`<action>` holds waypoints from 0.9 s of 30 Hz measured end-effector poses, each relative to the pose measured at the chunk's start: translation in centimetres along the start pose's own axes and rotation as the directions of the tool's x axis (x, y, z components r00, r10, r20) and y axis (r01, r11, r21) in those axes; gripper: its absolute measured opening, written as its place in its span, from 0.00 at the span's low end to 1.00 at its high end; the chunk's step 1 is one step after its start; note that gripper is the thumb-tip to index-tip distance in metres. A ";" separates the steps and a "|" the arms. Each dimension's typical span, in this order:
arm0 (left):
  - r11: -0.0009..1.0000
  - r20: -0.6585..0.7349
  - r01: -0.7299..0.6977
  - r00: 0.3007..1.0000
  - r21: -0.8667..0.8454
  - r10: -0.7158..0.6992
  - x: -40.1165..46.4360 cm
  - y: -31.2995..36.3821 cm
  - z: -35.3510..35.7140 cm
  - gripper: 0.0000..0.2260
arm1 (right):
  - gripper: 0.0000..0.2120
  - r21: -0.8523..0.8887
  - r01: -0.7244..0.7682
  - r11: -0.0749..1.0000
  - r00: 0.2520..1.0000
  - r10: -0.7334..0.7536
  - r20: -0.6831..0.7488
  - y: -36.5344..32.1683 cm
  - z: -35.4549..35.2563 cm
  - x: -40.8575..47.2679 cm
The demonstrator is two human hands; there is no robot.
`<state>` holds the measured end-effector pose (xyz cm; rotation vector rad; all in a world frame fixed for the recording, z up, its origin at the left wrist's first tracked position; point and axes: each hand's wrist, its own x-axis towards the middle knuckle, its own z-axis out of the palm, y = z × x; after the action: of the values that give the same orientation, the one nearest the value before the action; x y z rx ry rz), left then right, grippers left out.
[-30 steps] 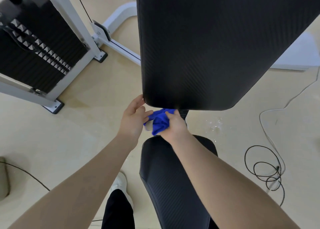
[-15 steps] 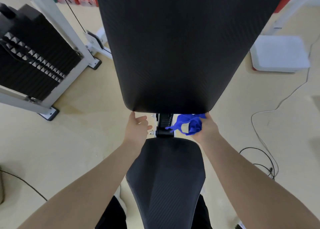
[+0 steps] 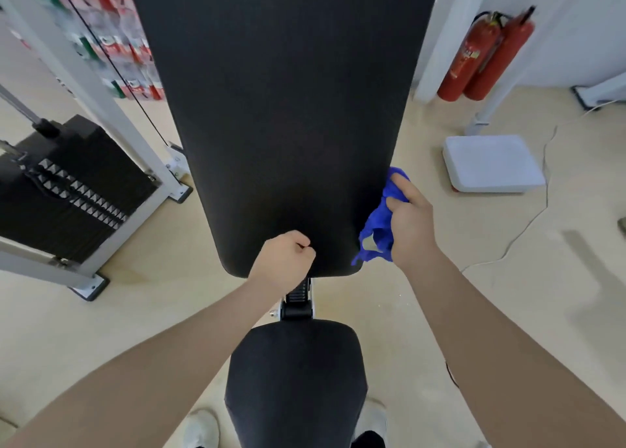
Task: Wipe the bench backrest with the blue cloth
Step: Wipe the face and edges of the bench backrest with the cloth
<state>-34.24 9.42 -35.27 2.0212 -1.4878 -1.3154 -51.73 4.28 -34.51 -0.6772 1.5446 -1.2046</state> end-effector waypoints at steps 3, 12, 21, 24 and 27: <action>0.946 -0.044 -0.236 0.967 0.223 0.252 -0.6 3.4 -0.6 0.12 | 0.22 -0.245 -0.025 0.969 0.999 0.029 0.016 2.6 -0.9 0.7; 0.210 0.017 -0.400 0.494 0.892 0.870 0.2 7.8 -5.0 0.23 | 0.24 -0.316 0.099 0.944 0.995 -0.095 0.029 -2.1 0.2 1.4; 0.105 -0.055 -0.078 0.477 0.991 0.877 2.0 9.9 -6.6 0.27 | 0.21 -0.289 0.173 0.942 0.983 -0.147 0.110 -3.2 0.2 1.1; 0.097 -0.060 -0.053 0.477 0.994 0.877 2.4 9.4 -6.5 0.26 | 0.22 -0.304 0.143 0.942 0.990 -0.133 0.054 -3.1 0.8 0.9; 0.075 -0.044 -0.042 0.502 0.996 0.864 2.3 9.6 -6.6 0.25 | 0.22 -0.239 0.301 0.923 0.953 -0.302 0.035 -8.1 1.8 1.1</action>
<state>-34.50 1.73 -26.23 1.6033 -2.4431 0.9542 -51.64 -0.07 -27.36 -1.1084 1.6467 -1.2494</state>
